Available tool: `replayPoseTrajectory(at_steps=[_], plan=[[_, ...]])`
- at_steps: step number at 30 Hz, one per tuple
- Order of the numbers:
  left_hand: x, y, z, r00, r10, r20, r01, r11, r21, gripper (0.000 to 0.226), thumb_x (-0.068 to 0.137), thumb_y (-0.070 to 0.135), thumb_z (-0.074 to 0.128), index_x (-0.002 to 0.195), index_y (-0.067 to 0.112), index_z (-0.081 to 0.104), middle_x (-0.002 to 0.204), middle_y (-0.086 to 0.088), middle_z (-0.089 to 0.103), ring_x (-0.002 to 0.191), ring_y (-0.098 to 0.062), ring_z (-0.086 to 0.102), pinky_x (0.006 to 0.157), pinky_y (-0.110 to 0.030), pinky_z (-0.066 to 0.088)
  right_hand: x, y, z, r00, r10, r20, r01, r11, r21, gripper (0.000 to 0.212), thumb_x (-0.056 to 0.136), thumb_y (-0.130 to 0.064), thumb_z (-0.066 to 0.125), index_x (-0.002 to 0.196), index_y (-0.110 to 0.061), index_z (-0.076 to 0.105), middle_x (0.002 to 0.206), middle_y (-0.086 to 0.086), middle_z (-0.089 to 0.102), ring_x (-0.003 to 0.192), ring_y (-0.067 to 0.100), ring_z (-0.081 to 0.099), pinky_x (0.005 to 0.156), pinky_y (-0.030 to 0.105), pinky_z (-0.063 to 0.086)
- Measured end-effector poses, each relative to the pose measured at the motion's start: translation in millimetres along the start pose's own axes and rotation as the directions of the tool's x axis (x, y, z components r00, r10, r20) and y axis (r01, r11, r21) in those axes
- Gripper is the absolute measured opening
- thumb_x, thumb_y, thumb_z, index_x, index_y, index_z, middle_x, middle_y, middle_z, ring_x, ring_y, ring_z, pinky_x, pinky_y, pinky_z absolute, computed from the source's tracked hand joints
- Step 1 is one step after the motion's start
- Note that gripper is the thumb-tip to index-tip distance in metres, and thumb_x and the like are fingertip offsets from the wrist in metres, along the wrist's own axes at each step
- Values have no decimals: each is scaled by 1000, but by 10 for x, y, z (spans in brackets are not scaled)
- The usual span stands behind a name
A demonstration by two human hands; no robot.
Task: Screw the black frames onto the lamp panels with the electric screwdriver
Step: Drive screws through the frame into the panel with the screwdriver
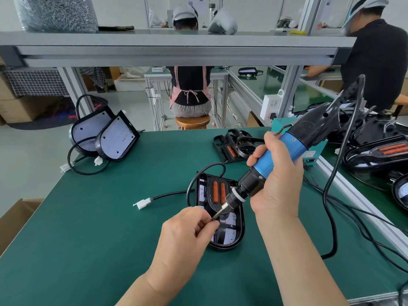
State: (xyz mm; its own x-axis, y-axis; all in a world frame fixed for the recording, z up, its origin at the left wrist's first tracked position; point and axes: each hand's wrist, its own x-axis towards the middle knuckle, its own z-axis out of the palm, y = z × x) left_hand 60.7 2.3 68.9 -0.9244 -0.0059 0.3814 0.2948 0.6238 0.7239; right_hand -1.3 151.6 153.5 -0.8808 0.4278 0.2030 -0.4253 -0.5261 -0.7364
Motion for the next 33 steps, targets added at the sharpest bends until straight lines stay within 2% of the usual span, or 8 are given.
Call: replayPoseTrajectory(at_steps=[4, 7, 12, 14, 19, 23, 27, 33], plan=[[3, -7, -17, 996, 89, -25, -88, 994, 70, 23, 84, 19, 79, 71, 22, 60, 70, 10, 56, 61, -14, 51, 55, -23, 44, -9, -4, -3, 1000, -8, 15, 8, 1000, -21, 15, 87, -16, 68, 79, -23, 57, 62, 1, 53, 51, 17, 51, 56, 24, 47], [40, 19, -59, 971, 238, 5, -234, 950, 207, 26, 81, 13, 82, 70, 15, 58, 64, 8, 52, 52, -16, 48, 48, -35, 48, -26, 12, 2, 1000, -5, 27, 6, 999, -37, 14, 85, -16, 68, 80, -21, 57, 65, 1, 53, 53, 18, 50, 54, 24, 47], [143, 99, -106, 897, 391, 207, -442, 791, 422, 37, 63, 11, 91, 61, 14, 54, 55, 1, 49, 39, -21, 45, 33, -30, 41, -121, 94, 27, 995, -68, 72, 77, 988, -135, 18, 82, -15, 69, 92, -9, 55, 60, 2, 54, 50, 18, 50, 54, 22, 47], [146, 106, -94, 897, 376, 232, -441, 787, 432, 38, 62, 12, 92, 59, 15, 53, 53, 1, 49, 38, -21, 45, 32, -29, 40, -160, 117, 49, 989, -108, 100, 123, 980, -159, 17, 83, -14, 70, 93, -10, 57, 58, 2, 54, 48, 17, 51, 55, 21, 47], [134, -12, -75, 962, 244, 125, -271, 913, 304, 30, 80, 13, 81, 66, 13, 54, 61, 3, 51, 50, -23, 49, 46, -39, 48, -141, 115, 59, 992, -112, 62, 120, 984, -135, 16, 83, -15, 70, 92, -12, 57, 59, 2, 54, 49, 17, 51, 56, 22, 48], [135, 8, -101, 956, 275, 104, -293, 918, 268, 32, 76, 10, 85, 66, 13, 55, 61, 4, 51, 46, -18, 46, 41, -33, 46, -70, 102, 42, 998, -55, -6, 54, 996, -77, 15, 83, -15, 70, 87, -15, 56, 63, 3, 54, 52, 19, 50, 53, 23, 47], [154, 24, -88, 946, 301, 125, -325, 892, 314, 34, 72, 7, 87, 64, 11, 54, 58, 1, 49, 43, -21, 44, 37, -35, 45, -64, 122, 38, 998, -59, -16, 57, 994, -91, 15, 83, -14, 69, 87, -15, 55, 66, 5, 54, 53, 20, 50, 52, 23, 47], [142, -8, -99, 963, 255, 89, -269, 923, 276, 28, 81, 15, 82, 69, 12, 57, 64, 4, 52, 50, -21, 48, 47, -39, 49, -53, 109, 41, 998, -54, -28, 51, 996, -76, 15, 82, -16, 70, 86, -15, 56, 63, 4, 54, 52, 19, 51, 52, 23, 48]])
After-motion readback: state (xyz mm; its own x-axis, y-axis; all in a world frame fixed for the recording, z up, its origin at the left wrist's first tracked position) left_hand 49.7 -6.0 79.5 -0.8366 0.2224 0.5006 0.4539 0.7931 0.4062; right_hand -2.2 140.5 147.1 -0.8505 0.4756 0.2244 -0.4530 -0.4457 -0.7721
